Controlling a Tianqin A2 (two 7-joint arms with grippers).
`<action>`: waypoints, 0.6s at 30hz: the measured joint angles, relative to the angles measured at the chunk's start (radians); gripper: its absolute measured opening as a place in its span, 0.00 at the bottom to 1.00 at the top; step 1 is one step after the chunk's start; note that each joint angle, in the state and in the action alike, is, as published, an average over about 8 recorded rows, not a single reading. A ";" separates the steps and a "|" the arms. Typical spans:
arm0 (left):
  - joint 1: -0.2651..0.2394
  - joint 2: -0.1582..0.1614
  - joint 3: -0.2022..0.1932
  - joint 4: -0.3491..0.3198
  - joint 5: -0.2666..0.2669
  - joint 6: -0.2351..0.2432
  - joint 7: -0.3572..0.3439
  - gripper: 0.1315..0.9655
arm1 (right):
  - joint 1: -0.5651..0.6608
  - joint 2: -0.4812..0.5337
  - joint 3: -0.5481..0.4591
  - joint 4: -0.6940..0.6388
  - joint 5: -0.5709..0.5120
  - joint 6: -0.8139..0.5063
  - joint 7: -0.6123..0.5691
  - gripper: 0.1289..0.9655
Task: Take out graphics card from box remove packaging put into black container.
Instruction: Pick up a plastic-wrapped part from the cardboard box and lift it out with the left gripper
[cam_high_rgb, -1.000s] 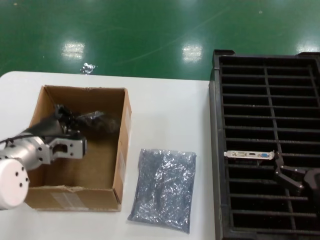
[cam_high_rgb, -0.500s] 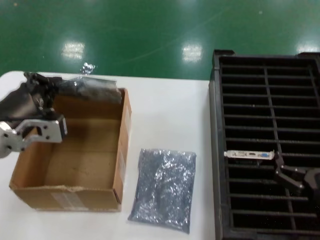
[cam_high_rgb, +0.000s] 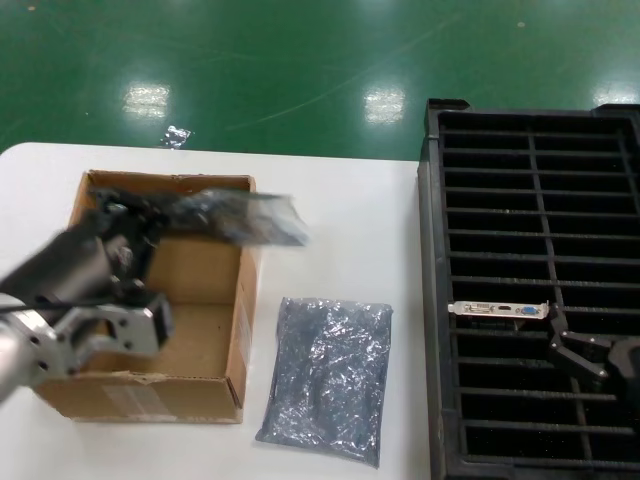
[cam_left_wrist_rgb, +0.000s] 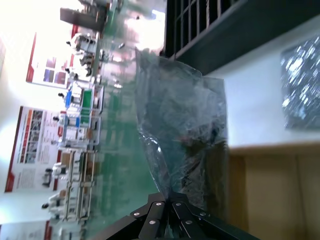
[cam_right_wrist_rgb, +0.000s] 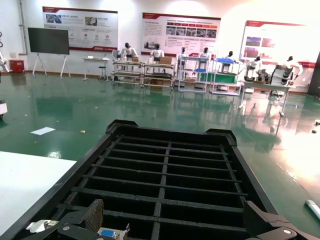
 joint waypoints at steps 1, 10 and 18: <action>0.008 0.006 0.006 -0.007 -0.001 0.001 0.001 0.01 | 0.000 0.000 0.000 0.000 0.000 0.000 0.000 1.00; 0.037 0.056 0.051 -0.032 -0.001 -0.001 0.017 0.01 | 0.000 0.000 0.000 0.000 0.000 0.000 0.000 1.00; 0.038 0.061 0.055 -0.031 -0.001 -0.003 0.019 0.01 | 0.002 0.006 -0.008 0.003 0.006 0.005 0.004 1.00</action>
